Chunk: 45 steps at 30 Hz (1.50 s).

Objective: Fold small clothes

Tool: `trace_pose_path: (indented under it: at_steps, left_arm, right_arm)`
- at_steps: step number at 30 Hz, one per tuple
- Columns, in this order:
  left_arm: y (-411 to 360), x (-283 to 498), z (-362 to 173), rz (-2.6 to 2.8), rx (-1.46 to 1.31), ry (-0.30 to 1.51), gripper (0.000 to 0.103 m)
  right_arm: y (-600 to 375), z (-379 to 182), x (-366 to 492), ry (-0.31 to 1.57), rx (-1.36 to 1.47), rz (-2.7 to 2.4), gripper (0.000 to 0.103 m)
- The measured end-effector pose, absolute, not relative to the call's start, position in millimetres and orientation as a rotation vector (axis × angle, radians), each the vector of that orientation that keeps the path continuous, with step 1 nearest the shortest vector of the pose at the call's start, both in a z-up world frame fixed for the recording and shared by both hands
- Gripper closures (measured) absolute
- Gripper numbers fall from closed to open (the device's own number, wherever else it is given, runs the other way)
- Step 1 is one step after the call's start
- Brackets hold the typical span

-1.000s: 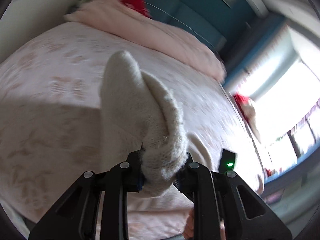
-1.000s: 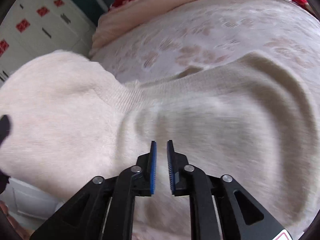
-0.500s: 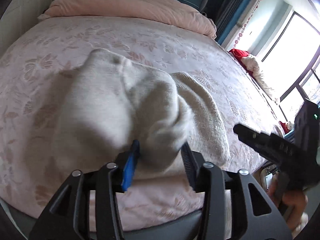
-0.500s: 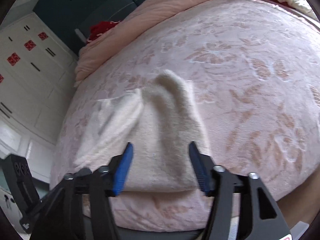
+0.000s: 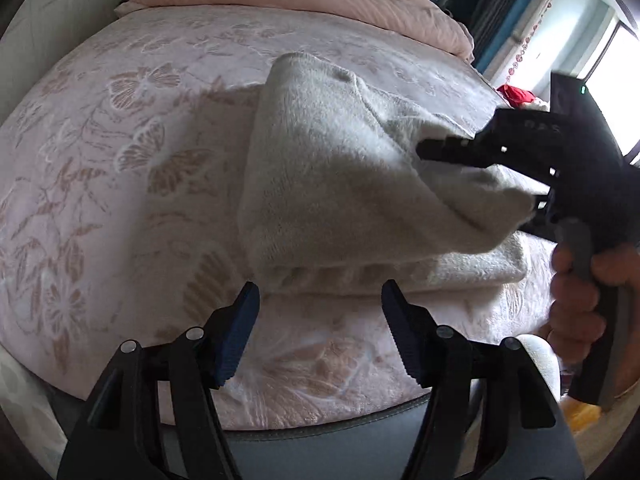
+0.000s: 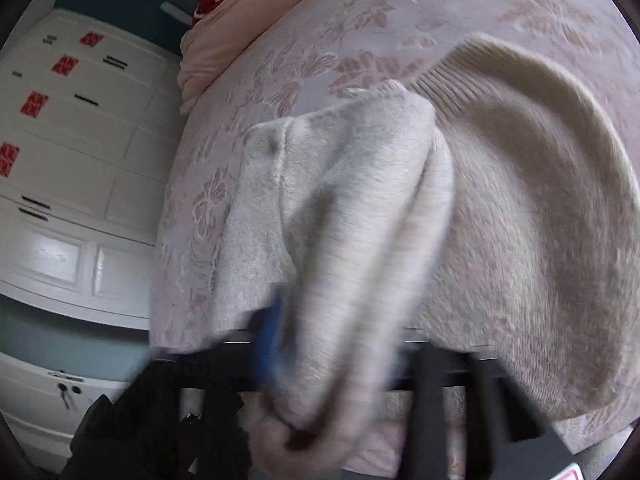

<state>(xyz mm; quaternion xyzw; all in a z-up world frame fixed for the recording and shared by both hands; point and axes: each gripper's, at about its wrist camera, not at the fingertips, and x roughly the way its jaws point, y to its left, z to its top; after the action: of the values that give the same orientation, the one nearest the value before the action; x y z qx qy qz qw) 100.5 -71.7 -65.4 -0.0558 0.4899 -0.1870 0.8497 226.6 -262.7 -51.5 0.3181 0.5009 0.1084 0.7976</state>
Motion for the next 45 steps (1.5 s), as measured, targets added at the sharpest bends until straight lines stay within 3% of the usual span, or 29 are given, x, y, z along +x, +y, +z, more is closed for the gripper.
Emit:
trace_pose_path:
  at_steps: [4, 7, 9, 12, 15, 20, 24, 28, 30, 35, 37, 39, 42, 43, 44, 45]
  left_arm:
    - [-75, 108, -59, -0.351, -0.143, 1.000, 0.043]
    - [-96, 121, -65, -0.354, -0.060, 1.026, 0.058]
    - [-105, 129, -75, -0.361, -0.065, 1.063, 0.070]
    - [-112, 134, -82, -0.368, -0.114, 1.091, 0.082]
    - [-119, 128, -75, -0.364, -0.142, 1.086, 0.085]
    - [-135, 118, -50, -0.371, -0.086, 1.037, 0.079]
    - [-118, 128, -61, -0.280, -0.141, 1.037, 0.087]
    - [-106, 129, -88, -0.226, -0.126, 1.083, 0.088]
    - [-111, 120, -87, -0.252, -0.079, 1.084, 0.089]
    - [-114, 87, -36, -0.368, 0.030, 0.973, 0.086]
    - [-120, 73, -7, -0.419, 0.051, 0.896, 0.079]
    - [-131, 74, 8, -0.455, 0.025, 0.858, 0.061]
    - [-156, 99, -3, -0.488, -0.007, 0.882, 0.059]
    - [-162, 108, -15, -0.480, -0.005, 0.922, 0.061]
    - [-165, 118, -32, -0.465, -0.013, 0.984, 0.080]
    - [-165, 126, -48, -0.443, -0.019, 1.040, 0.091]
  right_arm:
    - [-275, 31, 219, 0.859, 0.641, 0.338, 0.087]
    - [-304, 57, 201, 0.780, 0.609, 0.306, 0.087]
    - [-338, 41, 189, 0.794, 0.629, 0.236, 0.087]
    - [-385, -37, 178, 0.942, 0.666, 0.056, 0.087]
    - [-394, -89, 168, 1.004, 0.749, 0.051, 0.086]
    - [-392, -63, 174, 0.931, 0.740, 0.093, 0.085]
    - [-391, -42, 181, 0.884, 0.716, 0.150, 0.085]
    - [-390, -97, 175, 1.010, 0.671, 0.119, 0.085]
    - [-402, -108, 164, 0.955, 0.791, 0.156, 0.085]
    - [-419, -63, 160, 0.917, 0.688, 0.090, 0.056]
    - [-429, -43, 167, 0.875, 0.654, 0.087, 0.048]
    - [-437, -33, 191, 0.861, 0.662, 0.102, 0.041]
    - [-441, -51, 236, 0.914, 0.713, 0.117, 0.035]
    - [-442, -65, 250, 0.952, 0.734, 0.094, 0.038]
    - [-442, -76, 261, 0.988, 0.752, 0.100, 0.077]
    - [-439, -84, 270, 1.021, 0.758, 0.121, 0.089]
